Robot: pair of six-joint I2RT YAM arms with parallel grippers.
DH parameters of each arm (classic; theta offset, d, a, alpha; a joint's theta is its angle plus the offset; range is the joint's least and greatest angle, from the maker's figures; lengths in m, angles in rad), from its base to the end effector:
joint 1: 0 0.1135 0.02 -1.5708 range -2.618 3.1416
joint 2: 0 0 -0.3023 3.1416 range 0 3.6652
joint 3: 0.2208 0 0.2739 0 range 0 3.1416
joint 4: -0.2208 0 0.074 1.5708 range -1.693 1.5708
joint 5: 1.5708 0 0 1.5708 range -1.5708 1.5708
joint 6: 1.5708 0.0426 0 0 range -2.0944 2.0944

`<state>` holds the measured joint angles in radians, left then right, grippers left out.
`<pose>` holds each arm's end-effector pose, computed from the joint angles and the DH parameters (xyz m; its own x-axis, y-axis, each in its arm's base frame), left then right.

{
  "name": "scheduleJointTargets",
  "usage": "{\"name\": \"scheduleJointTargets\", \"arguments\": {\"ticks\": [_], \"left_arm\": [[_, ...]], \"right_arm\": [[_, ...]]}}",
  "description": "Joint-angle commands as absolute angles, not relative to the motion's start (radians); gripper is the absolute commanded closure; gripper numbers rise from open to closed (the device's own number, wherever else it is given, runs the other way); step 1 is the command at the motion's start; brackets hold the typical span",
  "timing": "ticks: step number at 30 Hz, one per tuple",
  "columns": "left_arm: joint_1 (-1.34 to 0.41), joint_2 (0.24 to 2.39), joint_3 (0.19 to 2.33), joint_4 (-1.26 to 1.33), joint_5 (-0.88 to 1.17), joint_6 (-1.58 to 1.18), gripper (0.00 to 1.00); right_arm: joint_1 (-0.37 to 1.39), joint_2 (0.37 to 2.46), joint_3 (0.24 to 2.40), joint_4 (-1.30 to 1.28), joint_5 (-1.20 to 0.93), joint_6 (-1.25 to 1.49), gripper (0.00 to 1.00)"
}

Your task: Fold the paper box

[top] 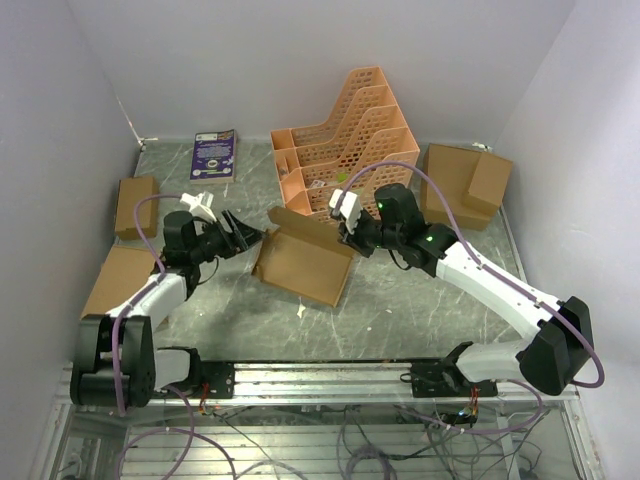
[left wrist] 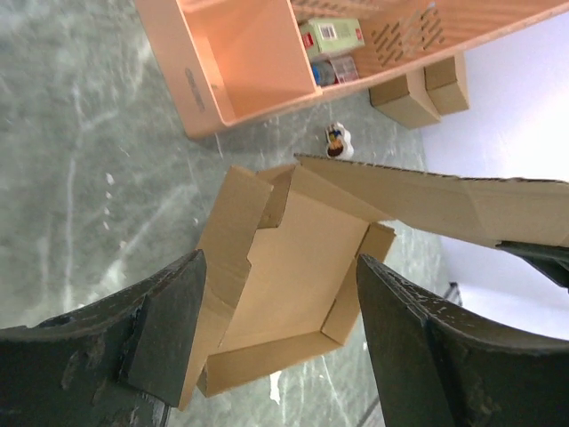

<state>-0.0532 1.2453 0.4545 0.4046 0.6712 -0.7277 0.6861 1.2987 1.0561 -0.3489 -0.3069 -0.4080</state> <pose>0.2516 -0.0399 0.2117 -0.6912 -0.4848 -0.5359 0.2105 0.5743 -0.7911 0.2299 0.2049 0.3348 -0.0794 -0.5539 -0.8288 -0.9036 0.3910 -0.1747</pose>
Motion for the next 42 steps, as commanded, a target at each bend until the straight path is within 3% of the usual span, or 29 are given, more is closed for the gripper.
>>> {"name": "scheduleJointTargets", "arguments": {"ticks": [1,4,15,21,32,38,42], "left_arm": [[-0.025,1.193,0.509,0.246,0.565,-0.620,0.21],[-0.015,1.223,0.480,0.303,0.571,-0.643,0.20],[0.002,1.446,0.393,0.942,0.848,-0.920,0.10],[-0.005,1.435,0.364,1.075,0.887,-1.021,0.10],[-0.005,1.394,0.372,0.950,0.893,-0.984,0.10],[0.036,1.319,0.416,0.630,0.762,-0.811,0.09],[0.037,1.325,0.425,0.663,0.788,-0.818,0.09]], "right_arm": [[0.671,1.275,1.052,-0.329,-0.334,-0.411,1.00],[0.658,1.266,1.054,-0.335,-0.354,-0.413,1.00],[0.636,1.256,1.064,-0.346,-0.433,-0.403,1.00],[0.634,1.267,1.065,-0.345,-0.421,-0.399,1.00],[0.634,1.288,1.071,-0.354,-0.415,-0.396,1.00],[0.632,1.255,1.056,-0.354,-0.420,-0.432,1.00],[0.644,1.245,1.014,-0.326,-0.355,-0.512,1.00]]}}
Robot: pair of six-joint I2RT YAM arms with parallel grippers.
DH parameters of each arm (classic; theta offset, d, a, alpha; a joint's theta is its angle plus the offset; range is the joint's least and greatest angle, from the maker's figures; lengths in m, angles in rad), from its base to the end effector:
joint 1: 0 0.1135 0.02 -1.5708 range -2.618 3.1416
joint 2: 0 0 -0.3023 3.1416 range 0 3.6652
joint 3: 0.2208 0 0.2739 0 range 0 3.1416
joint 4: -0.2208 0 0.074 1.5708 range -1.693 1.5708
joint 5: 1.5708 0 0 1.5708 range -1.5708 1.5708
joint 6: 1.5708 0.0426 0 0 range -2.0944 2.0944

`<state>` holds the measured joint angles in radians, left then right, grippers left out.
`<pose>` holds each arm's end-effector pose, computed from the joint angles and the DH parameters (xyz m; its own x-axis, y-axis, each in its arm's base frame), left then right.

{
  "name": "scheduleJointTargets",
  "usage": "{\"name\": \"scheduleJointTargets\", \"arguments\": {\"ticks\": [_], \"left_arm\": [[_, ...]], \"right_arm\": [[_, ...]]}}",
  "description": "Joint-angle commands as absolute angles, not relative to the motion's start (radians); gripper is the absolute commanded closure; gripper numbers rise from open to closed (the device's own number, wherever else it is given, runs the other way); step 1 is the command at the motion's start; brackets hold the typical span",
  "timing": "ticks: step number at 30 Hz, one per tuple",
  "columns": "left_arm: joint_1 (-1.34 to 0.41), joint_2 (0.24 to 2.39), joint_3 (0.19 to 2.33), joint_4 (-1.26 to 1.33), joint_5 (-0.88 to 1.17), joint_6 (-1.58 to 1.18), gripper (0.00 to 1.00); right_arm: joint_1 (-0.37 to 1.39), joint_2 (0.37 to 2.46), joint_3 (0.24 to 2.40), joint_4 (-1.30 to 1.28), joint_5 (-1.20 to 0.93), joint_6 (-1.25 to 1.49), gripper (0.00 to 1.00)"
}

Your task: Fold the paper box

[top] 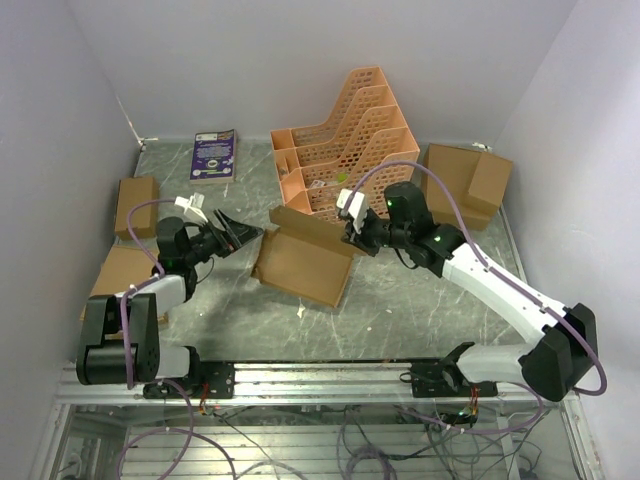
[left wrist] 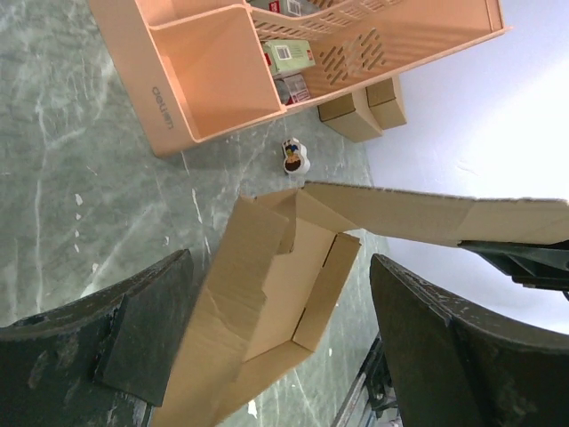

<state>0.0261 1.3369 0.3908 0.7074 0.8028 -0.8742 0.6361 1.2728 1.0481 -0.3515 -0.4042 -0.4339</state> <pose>0.2563 -0.0240 0.2014 -0.6737 -0.5506 -0.4930 0.2554 0.4525 -0.8544 0.2314 0.1917 0.3398 -0.0565 -0.5222 -0.8509 -0.9205 0.3572 -0.1581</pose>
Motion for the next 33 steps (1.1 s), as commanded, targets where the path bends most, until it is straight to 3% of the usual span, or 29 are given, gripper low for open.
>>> {"name": "scheduleJointTargets", "arguments": {"ticks": [1,10,20,26,33], "left_arm": [[0.038,1.325,0.417,0.685,0.794,-0.828,0.10],[0.037,1.280,0.271,0.828,0.725,-0.890,0.10],[0.028,1.436,0.281,0.780,0.720,-0.944,0.10],[-0.004,1.453,0.289,0.708,0.656,-0.925,0.16],[-0.050,1.545,0.255,0.882,0.690,-0.983,0.21]], "right_arm": [[0.651,1.252,1.009,-0.324,-0.329,-0.525,1.00],[0.748,1.203,0.836,-0.187,-0.136,-0.660,1.00],[0.809,1.180,0.809,-0.153,-0.090,-0.708,1.00],[0.811,1.180,0.799,-0.154,-0.103,-0.705,1.00],[0.812,1.156,0.792,-0.161,-0.157,-0.689,1.00]]}}
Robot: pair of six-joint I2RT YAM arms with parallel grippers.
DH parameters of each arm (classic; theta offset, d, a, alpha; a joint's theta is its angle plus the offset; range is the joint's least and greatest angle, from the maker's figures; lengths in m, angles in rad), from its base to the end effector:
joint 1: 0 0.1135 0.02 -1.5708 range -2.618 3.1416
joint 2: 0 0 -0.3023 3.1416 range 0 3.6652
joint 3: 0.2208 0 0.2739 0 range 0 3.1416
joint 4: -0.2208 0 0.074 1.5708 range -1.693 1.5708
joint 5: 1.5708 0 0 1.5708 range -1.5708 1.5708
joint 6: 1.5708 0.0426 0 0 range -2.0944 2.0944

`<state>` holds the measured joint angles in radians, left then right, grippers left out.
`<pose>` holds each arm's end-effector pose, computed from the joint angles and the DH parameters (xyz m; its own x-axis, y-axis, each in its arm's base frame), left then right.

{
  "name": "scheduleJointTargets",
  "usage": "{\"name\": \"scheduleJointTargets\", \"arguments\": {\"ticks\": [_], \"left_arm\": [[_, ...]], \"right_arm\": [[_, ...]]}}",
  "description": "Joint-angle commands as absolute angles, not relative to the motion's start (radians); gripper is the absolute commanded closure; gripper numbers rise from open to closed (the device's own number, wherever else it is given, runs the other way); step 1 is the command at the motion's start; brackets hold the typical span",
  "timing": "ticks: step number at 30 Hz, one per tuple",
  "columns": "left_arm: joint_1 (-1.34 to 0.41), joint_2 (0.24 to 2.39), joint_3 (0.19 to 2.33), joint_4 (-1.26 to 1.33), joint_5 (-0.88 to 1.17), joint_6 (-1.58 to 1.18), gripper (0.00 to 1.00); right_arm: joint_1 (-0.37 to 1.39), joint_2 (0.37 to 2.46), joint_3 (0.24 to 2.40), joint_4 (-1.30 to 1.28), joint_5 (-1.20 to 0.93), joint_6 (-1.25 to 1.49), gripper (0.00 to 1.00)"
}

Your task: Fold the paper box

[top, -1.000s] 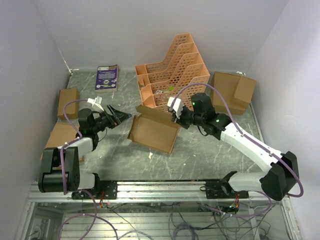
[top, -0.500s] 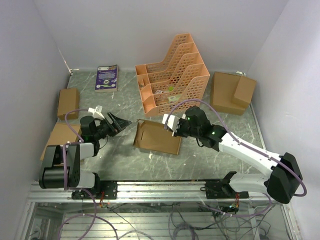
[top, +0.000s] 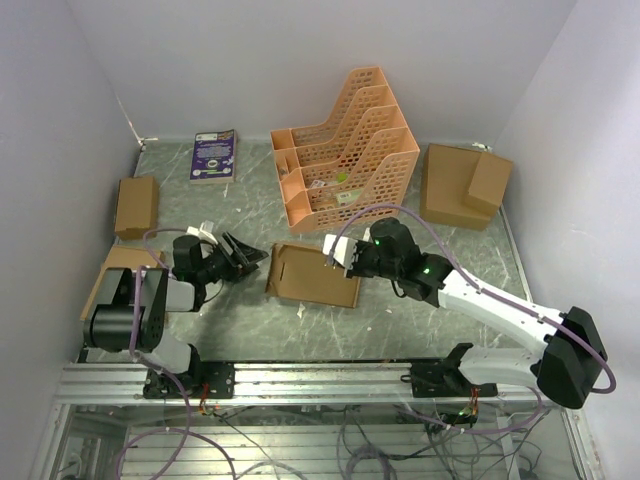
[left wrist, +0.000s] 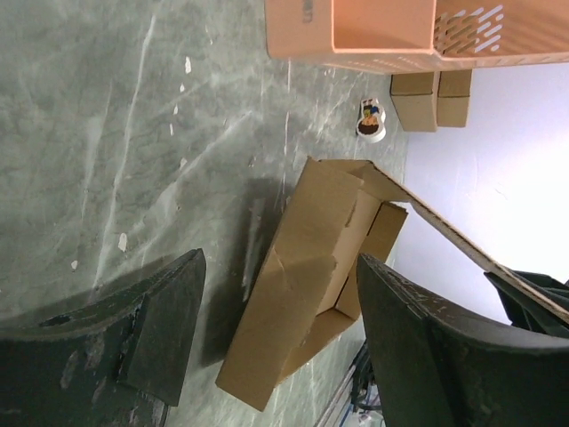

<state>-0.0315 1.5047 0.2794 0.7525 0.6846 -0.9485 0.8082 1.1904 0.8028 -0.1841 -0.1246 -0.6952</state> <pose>0.2413 -0.0346 0.1353 -0.7424 -0.6064 -0.2850 -0.0276 0.4527 -0.8913 0.1866 0.2030 0.2858 0.2188 -0.6911 -0.6889 -0.8458 0.2178 -0.4870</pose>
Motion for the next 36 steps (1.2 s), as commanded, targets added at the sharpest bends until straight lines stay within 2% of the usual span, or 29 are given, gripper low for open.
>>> {"name": "scheduleJointTargets", "arguments": {"ticks": [1,7,11,15,20,25,36], "left_arm": [[-0.052,1.557,0.246,0.923,0.698,-0.996,0.21],[-0.054,1.594,0.191,1.237,0.745,-1.120,0.20],[-0.054,1.534,0.193,1.282,0.728,-1.139,0.18],[-0.051,1.376,0.209,1.173,0.646,-1.083,0.16],[-0.051,1.069,0.255,0.829,0.476,-0.883,0.13],[-0.052,0.820,0.175,0.770,0.341,-0.785,0.09],[-0.069,0.691,0.060,0.732,0.311,-0.801,0.12]], "right_arm": [[0.811,1.154,0.798,-0.162,-0.160,-0.677,1.00],[0.728,1.176,0.914,-0.208,-0.212,-0.602,1.00],[0.678,1.176,0.964,-0.254,-0.235,-0.620,1.00],[0.655,1.179,0.994,-0.253,-0.160,-0.690,1.00],[0.637,1.202,1.070,-0.309,-0.205,-0.749,1.00],[0.637,1.220,1.087,-0.343,-0.209,-0.775,1.00],[0.735,1.235,1.103,-0.523,-0.202,-0.806,1.00]]}}
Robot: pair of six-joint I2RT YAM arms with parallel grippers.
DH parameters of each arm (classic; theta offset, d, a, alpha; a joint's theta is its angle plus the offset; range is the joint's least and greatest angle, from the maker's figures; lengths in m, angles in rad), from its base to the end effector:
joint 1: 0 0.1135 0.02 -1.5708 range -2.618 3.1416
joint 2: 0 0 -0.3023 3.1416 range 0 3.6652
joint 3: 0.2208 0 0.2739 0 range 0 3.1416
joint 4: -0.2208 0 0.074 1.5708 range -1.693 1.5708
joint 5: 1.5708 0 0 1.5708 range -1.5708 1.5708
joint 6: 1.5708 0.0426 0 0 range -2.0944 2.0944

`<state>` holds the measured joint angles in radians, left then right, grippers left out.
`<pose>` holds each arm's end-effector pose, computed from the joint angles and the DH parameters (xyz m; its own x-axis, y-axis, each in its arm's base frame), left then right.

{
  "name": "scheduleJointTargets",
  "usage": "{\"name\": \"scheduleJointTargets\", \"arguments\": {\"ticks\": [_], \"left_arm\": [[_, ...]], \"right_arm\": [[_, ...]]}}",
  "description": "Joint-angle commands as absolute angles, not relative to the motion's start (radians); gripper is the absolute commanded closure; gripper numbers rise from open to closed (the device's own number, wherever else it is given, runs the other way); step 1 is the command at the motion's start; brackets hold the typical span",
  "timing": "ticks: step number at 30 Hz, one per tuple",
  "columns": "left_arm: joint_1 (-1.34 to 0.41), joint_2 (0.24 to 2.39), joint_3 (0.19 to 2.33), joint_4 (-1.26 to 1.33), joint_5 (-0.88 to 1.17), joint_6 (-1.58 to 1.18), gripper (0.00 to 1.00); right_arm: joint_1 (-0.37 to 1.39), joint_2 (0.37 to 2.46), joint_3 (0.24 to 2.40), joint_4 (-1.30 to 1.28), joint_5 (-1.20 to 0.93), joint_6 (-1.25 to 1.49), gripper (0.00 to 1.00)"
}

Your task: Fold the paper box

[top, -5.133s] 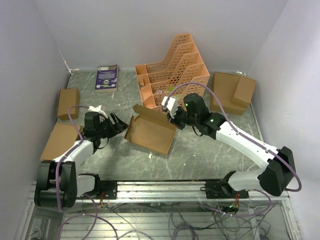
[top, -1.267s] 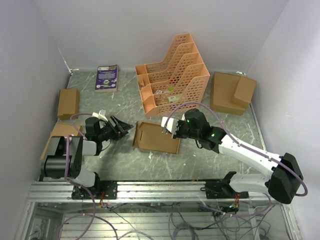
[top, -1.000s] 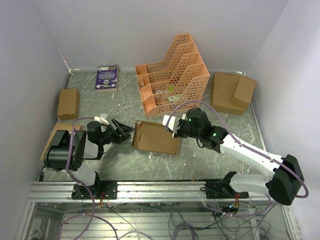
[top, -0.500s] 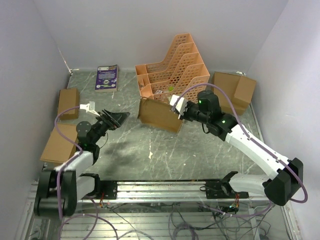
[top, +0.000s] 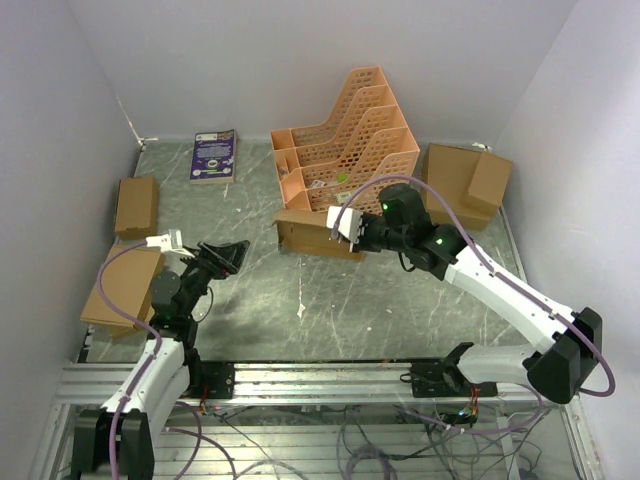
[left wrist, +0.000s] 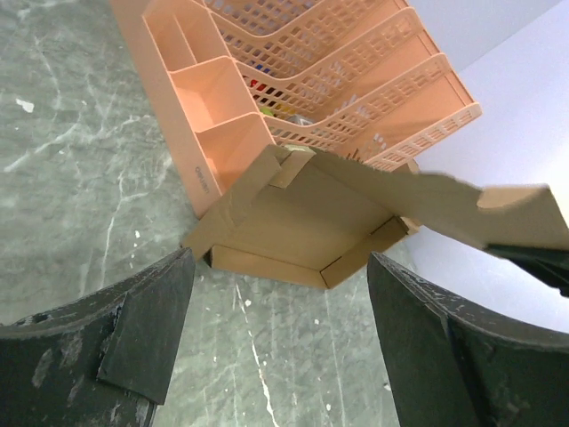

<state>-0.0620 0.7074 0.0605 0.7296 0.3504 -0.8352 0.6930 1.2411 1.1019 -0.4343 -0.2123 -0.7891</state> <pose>0.1521 -0.0241 0.2062 -0.2410 -0.6828 -0.6898 0.3293 0.6110 -0.7199 0.2191 0.1936 0.3591 0.2458 -0.6977 -0.6729 -0.8321 0.2042 -0.5156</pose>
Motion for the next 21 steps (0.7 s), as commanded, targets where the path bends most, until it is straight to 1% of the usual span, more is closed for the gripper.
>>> {"name": "scheduleJointTargets", "arguments": {"ticks": [1,6,12,17,21], "left_arm": [[-0.069,0.698,0.066,0.730,0.318,-0.797,0.12],[-0.072,0.766,0.095,0.691,0.359,-0.756,0.13],[-0.091,0.840,0.080,0.748,0.343,-0.751,0.16],[-0.169,0.914,0.110,0.777,0.309,-0.693,0.16],[-0.241,0.943,0.130,0.788,0.262,-0.600,0.15]], "right_arm": [[0.736,1.237,1.102,-0.539,-0.210,-0.802,1.00],[0.737,1.253,1.151,-0.627,-0.274,-0.758,1.00],[0.735,1.267,1.212,-0.686,-0.336,-0.676,1.00],[0.725,1.297,1.276,-0.718,-0.389,-0.614,1.00],[0.700,1.367,1.342,-0.784,-0.423,-0.590,1.00]]}}
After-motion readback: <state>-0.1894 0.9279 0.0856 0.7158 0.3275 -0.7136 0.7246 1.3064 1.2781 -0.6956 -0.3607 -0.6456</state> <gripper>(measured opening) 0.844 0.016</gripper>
